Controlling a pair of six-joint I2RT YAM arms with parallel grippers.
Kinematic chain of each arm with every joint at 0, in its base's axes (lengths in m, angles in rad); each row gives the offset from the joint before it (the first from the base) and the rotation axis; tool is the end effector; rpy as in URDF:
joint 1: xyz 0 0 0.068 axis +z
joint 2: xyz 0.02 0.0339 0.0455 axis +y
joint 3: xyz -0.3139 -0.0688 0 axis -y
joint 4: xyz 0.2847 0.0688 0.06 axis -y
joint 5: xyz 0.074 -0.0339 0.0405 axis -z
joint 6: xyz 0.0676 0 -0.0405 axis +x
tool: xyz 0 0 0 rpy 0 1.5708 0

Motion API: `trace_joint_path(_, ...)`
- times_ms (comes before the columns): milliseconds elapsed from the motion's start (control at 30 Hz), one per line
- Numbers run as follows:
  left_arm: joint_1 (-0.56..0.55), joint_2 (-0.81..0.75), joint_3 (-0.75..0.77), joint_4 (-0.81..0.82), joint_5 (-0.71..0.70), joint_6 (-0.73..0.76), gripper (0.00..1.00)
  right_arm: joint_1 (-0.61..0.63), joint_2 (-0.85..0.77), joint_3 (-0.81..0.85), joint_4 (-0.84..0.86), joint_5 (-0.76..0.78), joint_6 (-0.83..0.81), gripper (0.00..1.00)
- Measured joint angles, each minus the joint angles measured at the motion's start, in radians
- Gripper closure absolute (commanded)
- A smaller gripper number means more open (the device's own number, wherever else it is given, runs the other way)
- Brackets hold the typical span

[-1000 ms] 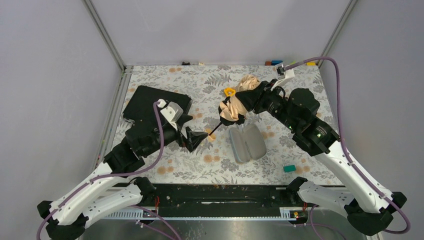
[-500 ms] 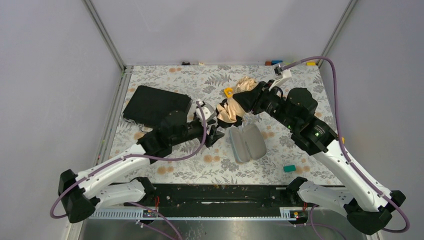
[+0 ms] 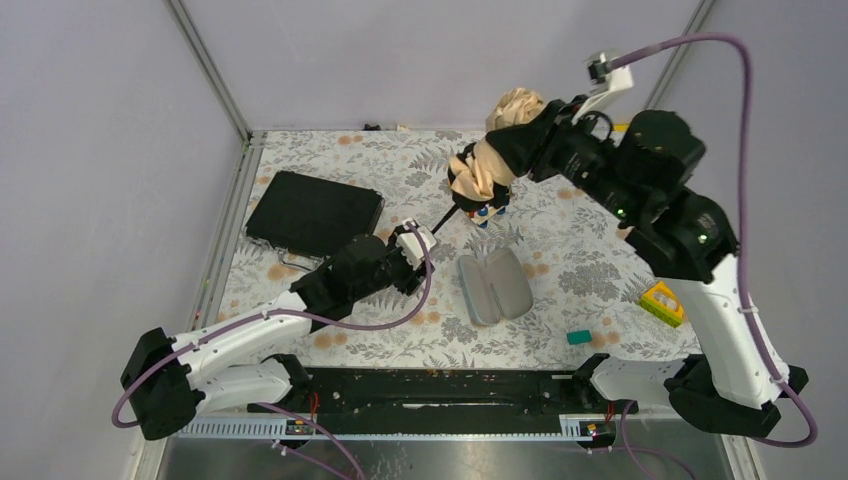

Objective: Open the umbrella

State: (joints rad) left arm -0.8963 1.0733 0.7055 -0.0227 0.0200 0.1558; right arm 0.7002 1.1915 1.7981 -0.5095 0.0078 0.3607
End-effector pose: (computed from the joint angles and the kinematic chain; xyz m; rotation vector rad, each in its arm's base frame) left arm 0.1790 -0.2261 0.2891 1.0136 1.7191 -0.5022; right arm 0.1872 0.1571 0.6304 -0.2524 1.5117 0.8494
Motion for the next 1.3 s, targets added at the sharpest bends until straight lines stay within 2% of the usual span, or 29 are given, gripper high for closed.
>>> trace_joint_path(133,-0.003,-0.006,-0.005,0.063,-0.042,0.036,0.62,0.0,0.059,0.249,-0.144,0.018,-0.04,1.0)
trace_joint_path(233,-0.006,-0.006,-0.005,0.089,-0.069,0.059,0.64,0.0,0.081,0.363,-0.215,0.031,-0.06,1.0)
trace_joint_path(600,0.009,-0.03,-0.054,0.261,-0.126,0.149,0.73,0.007,0.121,0.542,-0.346,0.064,-0.074,1.0)
trace_joint_path(900,0.026,0.011,-0.06,0.352,-0.127,0.177,0.73,0.011,0.117,0.566,-0.379,0.106,-0.087,1.0)
trace_joint_path(967,0.028,0.01,-0.06,0.345,-0.127,0.175,0.64,0.011,0.093,0.524,-0.36,0.106,-0.086,1.0)
trace_joint_path(1000,0.028,0.008,-0.06,0.338,-0.126,0.173,0.5,0.011,0.071,0.49,-0.349,0.105,-0.086,1.0)
trace_joint_path(1033,0.028,0.005,-0.059,0.325,-0.123,0.169,0.28,0.011,0.043,0.443,-0.33,0.105,-0.085,1.0)
trace_joint_path(1100,0.03,-0.01,-0.055,0.27,-0.116,0.145,0.07,0.011,-0.032,0.321,-0.268,0.108,-0.084,1.0)
trace_joint_path(1133,0.04,-0.026,-0.056,0.217,-0.117,0.134,0.02,0.009,-0.083,0.244,-0.213,0.129,-0.1,1.0)
trace_joint_path(1300,0.068,-0.133,-0.056,0.045,-0.098,0.082,0.01,-0.002,-0.338,-0.105,-0.014,0.229,-0.138,1.0)
